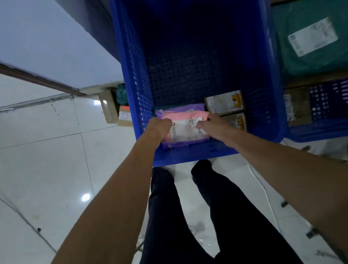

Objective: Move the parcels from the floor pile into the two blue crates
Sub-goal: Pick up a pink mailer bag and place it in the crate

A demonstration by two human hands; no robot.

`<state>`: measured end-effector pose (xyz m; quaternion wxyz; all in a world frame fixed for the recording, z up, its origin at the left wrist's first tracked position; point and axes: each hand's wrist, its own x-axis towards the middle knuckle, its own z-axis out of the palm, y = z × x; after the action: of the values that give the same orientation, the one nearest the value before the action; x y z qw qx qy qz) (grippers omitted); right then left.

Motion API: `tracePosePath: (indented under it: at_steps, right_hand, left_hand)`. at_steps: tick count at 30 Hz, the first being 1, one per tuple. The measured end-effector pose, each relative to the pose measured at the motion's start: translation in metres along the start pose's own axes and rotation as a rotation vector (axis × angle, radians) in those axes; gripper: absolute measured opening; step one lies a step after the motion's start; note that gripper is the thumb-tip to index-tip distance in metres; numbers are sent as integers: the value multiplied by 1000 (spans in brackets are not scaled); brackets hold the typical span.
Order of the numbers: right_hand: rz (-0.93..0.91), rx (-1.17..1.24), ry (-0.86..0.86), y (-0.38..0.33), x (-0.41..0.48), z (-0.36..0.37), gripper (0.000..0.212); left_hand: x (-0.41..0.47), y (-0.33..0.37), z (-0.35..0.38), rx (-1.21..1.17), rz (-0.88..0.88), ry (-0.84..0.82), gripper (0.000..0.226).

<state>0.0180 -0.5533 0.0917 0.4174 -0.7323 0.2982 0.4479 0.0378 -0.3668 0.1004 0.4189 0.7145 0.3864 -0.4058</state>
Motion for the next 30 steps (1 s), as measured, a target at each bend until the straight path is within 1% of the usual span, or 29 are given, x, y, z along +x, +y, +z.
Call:
tracePosePath:
  at_steps: [3, 5, 6, 7, 10, 11, 12, 13, 14, 16, 19, 23, 27, 28, 30]
  right_hand:
    - [7, -26, -19, 7, 14, 8, 72]
    - [13, -37, -31, 12, 21, 11, 72]
    - [1, -53, -34, 15, 25, 12, 70]
    - [-3, -70, -38, 19, 28, 14, 67]
    - [-17, -117, -75, 22, 29, 16, 44]
    - [1, -147, -98, 23, 29, 16, 43]
    - [16, -180, -115, 26, 29, 16, 49]
    - [34, -220, -116, 27, 29, 14, 61]
    - [41, -253, -104, 29, 31, 12, 72]
    - [50, -275, -92, 30, 30, 9, 79]
    - [43, -268, -65, 29, 21, 1, 72]
    - [42, -282, -47, 26, 3, -8, 75]
    - [4, -327, 1, 21, -24, -14, 71]
    - [2, -334, 17, 20, -31, -15, 72]
    - [-5, -340, 64, 20, -45, -16, 69]
  left_hand:
    - [4, -5, 5, 58, -3, 17, 36]
    - [8, -8, 8, 102, -6, 18, 33]
    - [10, -11, 10, 119, -10, 12, 35]
    - [13, -13, 10, 134, -10, 7, 35]
    - [19, -23, 12, 156, -5, 1, 26]
    - [20, -25, 12, 167, -5, 6, 20]
    - [22, -28, 13, 181, -7, 11, 14]
    - [21, -29, 13, 195, -4, 20, 9]
    - [23, -31, 14, 206, 0, 26, 12]
    - [23, -35, 12, 233, 2, 25, 21]
    - [18, -37, 10, 277, 11, 21, 21]
    - [3, -34, 11, 328, 46, -5, 19]
    - [-28, -23, 12, 342, 88, -41, 27]
    - [-36, -21, 11, 345, 96, -42, 26]
    - [-52, -16, 8, 356, 117, -25, 16]
